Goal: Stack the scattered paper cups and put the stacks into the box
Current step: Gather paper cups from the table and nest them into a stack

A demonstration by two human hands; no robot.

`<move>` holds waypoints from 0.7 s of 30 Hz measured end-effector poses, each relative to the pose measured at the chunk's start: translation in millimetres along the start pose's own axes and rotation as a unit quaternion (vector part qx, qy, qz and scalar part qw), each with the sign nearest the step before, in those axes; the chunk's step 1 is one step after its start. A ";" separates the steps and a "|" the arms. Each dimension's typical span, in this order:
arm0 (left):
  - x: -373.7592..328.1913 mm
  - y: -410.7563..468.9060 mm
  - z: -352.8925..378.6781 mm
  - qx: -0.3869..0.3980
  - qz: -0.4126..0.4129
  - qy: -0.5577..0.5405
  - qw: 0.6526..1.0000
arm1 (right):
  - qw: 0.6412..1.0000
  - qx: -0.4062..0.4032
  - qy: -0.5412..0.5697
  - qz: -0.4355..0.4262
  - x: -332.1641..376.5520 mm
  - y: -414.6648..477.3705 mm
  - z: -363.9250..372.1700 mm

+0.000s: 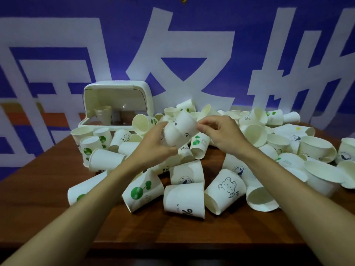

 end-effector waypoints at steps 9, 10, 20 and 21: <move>17.7 -17.3 -20.9 -0.051 0.003 -0.043 0.998 | 0.991 0.117 -0.008 0.059 -8.8 -4.2 29.9; 20.9 -19.9 -23.8 -0.049 0.001 -0.049 0.998 | 0.983 0.153 -0.057 0.089 -18.5 -9.4 32.3; 29.9 -26.9 -37.2 -0.053 0.002 0.001 0.999 | 0.922 0.300 -0.222 0.098 -44.8 -27.5 57.9; 29.9 -25.9 -37.7 -0.051 0.003 0.009 0.999 | 0.937 0.274 -0.187 0.106 -43.3 -23.5 50.6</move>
Point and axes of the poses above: each hand's wrist, its own y-axis towards the middle knuckle, its own z-axis out of the palm, x = y × z, the point moved 8 cm from there along y, towards the middle knuckle, and after that the axes turned 1 degree about x, right-handed, at the moved point
